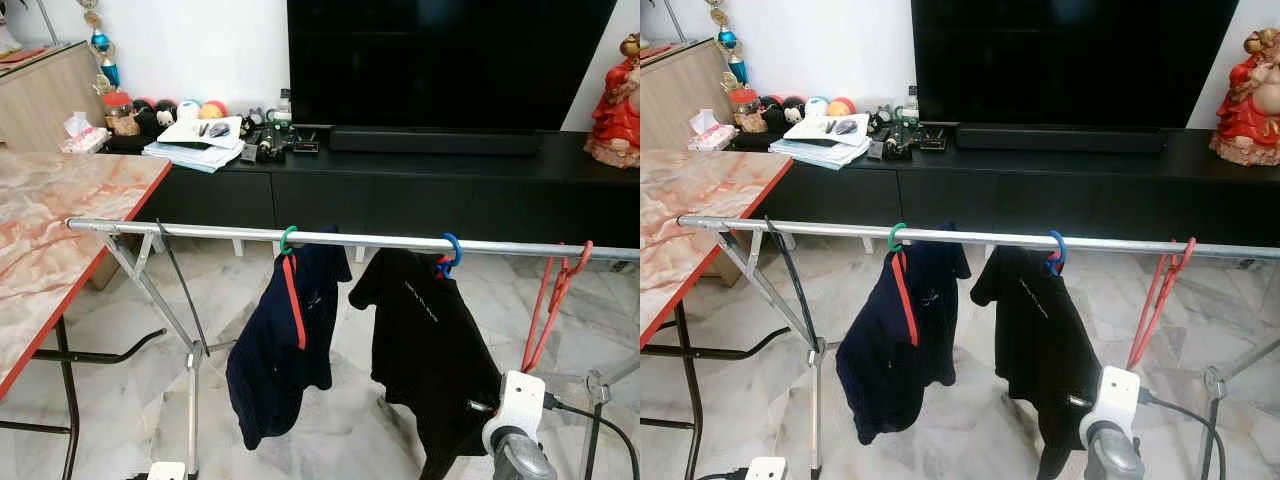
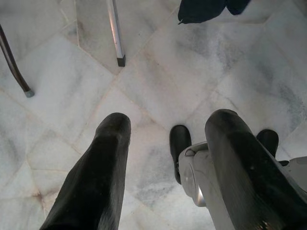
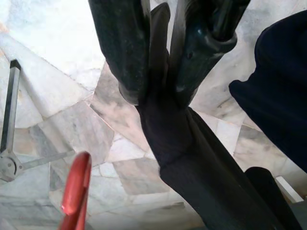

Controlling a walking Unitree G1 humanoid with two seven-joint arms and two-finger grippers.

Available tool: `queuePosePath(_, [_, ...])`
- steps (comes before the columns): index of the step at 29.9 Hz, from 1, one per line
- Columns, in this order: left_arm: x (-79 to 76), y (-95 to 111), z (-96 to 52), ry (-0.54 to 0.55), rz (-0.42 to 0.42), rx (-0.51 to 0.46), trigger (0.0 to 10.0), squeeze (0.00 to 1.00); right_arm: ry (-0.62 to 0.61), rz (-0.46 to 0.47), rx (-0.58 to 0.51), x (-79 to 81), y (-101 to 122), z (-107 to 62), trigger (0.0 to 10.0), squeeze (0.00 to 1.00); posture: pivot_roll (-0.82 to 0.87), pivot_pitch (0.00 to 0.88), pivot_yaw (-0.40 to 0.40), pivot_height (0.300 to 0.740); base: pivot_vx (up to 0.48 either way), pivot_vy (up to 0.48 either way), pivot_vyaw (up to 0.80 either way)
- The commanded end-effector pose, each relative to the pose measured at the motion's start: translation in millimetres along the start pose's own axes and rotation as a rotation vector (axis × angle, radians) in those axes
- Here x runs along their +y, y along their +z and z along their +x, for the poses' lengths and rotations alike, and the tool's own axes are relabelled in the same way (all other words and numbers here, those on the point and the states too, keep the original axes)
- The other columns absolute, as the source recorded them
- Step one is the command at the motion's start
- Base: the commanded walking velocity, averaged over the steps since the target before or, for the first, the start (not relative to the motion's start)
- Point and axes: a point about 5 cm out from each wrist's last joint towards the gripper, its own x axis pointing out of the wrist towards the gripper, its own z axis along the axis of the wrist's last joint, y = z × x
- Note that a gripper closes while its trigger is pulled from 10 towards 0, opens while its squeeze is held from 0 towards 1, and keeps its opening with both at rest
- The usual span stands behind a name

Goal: Hang hanger

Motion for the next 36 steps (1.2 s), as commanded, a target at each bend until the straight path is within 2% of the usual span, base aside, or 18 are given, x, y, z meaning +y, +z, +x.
queuePosePath(1, [-0.2, -2.3, -0.1, -0.001, 0.019, 0.019, 10.0, 0.0, -0.003, 0.014, 0.024, 0.4, -8.8, -2.3, 0.0, 0.0, 0.03, 0.012, 0.005, 0.74, 0.0, 0.0, 0.0])
queuePosePath(11, [-0.8, -4.5, -0.5, -0.004, 0.021, 0.026, 10.0, 0.0, 0.011, -0.002, 0.094, 4.9, -33.2, -9.8, 0.0, 0.0, 0.03, 0.015, 0.004, 0.74, 0.0, 0.0, 0.0])
queuePosePath(13, [-1.5, -5.0, -0.5, -0.006, 0.023, 0.028, 10.0, 0.0, 0.023, -0.016, 0.14, 7.0, -45.3, -13.8, 0.0, 0.0, 0.03, 0.015, 0.004, 0.74, 0.0, 0.0, 0.0])
queuePosePath(15, [-1.5, -5.0, -0.5, -0.006, 0.023, 0.028, 10.0, 0.0, 0.023, -0.016, 0.14, 7.0, -45.3, -13.8, 0.0, 0.0, 0.03, 0.015, 0.004, 0.74, 0.0, 0.0, 0.0])
queuePosePath(26, [-1.8, -5.7, -0.6, -0.009, 0.024, 0.035, 10.0, 0.0, 0.03, -0.126, 0.343, 4.9, -80.9, -27.0, 0.0, 0.0, 0.03, 0.014, 0.004, 0.74, 0.0, 0.0, 0.0])
queuePosePath(30, [-2.2, -5.6, -0.5, -0.012, 0.026, 0.035, 10.0, 0.0, 0.01, -0.135, 0.385, 2.3, -89.2, -31.0, 0.0, 0.0, 0.03, 0.013, 0.003, 0.74, 0.0, 0.0, 0.0])
queuePosePath(36, [-2.8, -5.6, -0.4, -0.013, 0.028, 0.035, 10.0, 0.0, 0.007, -0.123, 0.388, 2.5, -91.0, -32.0, 0.0, 0.0, 0.03, 0.013, 0.004, 0.74, 0.0, 0.0, 0.0])
